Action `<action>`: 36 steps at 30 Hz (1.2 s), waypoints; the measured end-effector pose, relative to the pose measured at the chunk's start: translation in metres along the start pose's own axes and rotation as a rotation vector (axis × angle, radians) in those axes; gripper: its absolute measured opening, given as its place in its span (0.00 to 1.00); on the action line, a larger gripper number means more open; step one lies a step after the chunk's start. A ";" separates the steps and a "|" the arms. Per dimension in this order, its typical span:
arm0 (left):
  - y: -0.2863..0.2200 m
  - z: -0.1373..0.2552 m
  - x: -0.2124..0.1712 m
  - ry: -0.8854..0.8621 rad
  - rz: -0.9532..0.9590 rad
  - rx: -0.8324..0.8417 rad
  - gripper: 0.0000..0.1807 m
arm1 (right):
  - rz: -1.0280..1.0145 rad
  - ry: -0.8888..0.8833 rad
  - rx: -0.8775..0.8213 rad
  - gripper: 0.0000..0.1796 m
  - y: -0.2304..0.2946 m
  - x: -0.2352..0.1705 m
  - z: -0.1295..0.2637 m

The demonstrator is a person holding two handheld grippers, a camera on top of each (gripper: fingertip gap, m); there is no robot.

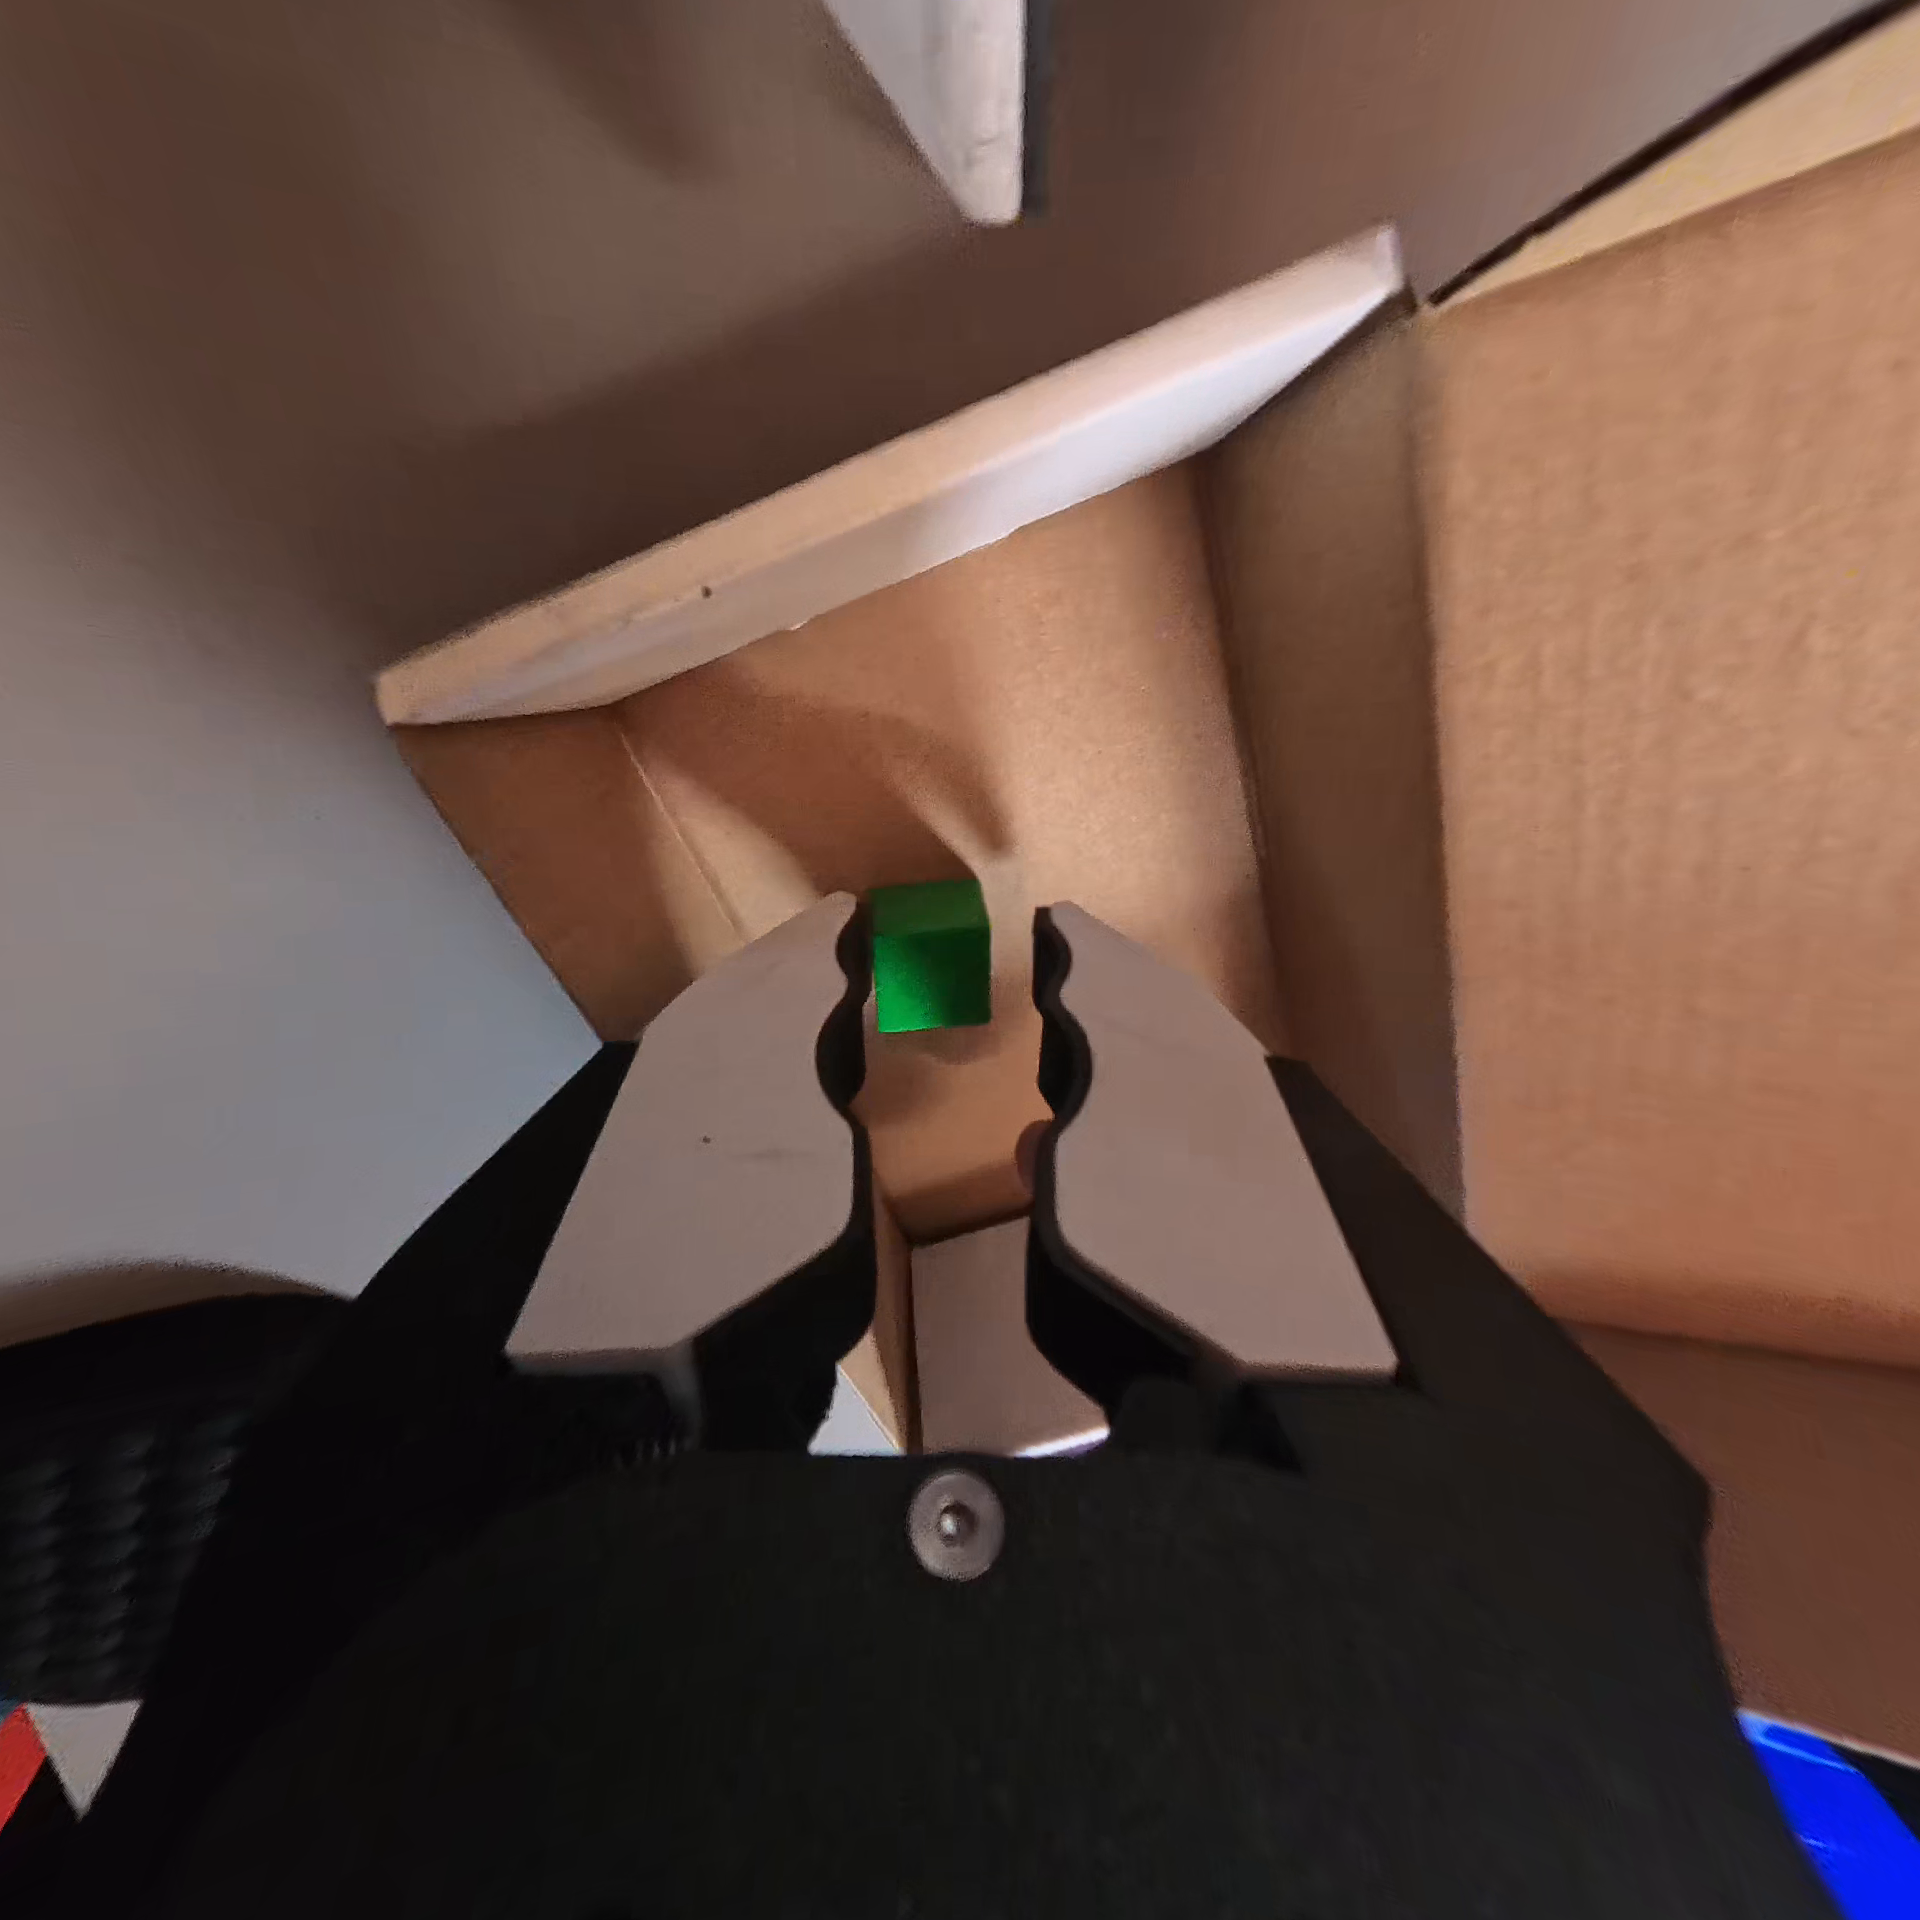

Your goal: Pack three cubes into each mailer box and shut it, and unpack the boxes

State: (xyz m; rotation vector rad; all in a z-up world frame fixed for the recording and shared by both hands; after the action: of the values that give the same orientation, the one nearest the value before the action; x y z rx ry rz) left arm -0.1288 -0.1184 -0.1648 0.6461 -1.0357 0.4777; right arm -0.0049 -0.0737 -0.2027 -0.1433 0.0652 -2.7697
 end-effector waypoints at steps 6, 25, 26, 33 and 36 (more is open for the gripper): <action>-0.002 -0.002 -0.001 0.006 -0.006 -0.015 0.32 | -0.010 -0.055 -0.015 0.21 -0.005 -0.002 0.013; 0.010 -0.016 -0.002 0.022 -0.005 0.054 0.29 | -0.049 -0.085 -0.046 0.12 -0.011 0.002 -0.002; 0.009 -0.012 0.002 -0.001 -0.006 0.047 0.29 | -0.049 -0.083 -0.053 0.12 -0.011 0.003 -0.003; -0.048 -0.004 0.008 0.003 -0.134 -0.259 0.32 | -0.057 -0.074 -0.066 0.12 -0.015 0.007 -0.003; -0.060 -0.012 0.000 0.069 -0.187 -0.285 0.32 | -0.071 -0.071 -0.064 0.12 -0.017 0.002 -0.002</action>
State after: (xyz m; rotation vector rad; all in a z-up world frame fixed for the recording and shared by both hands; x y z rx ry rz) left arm -0.0825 -0.1533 -0.1851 0.4631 -0.9456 0.1830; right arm -0.0133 -0.0584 -0.2032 -0.2656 0.1334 -2.8318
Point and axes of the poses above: each gripper's, where its closed fingertips meet, z back along the fingers, x out of its top, y = z × x across the jaws, the point moved 5 cm from there along z, back along the fingers, and after that the axes turned 7 degrees about -z, right-handed, at the moved point
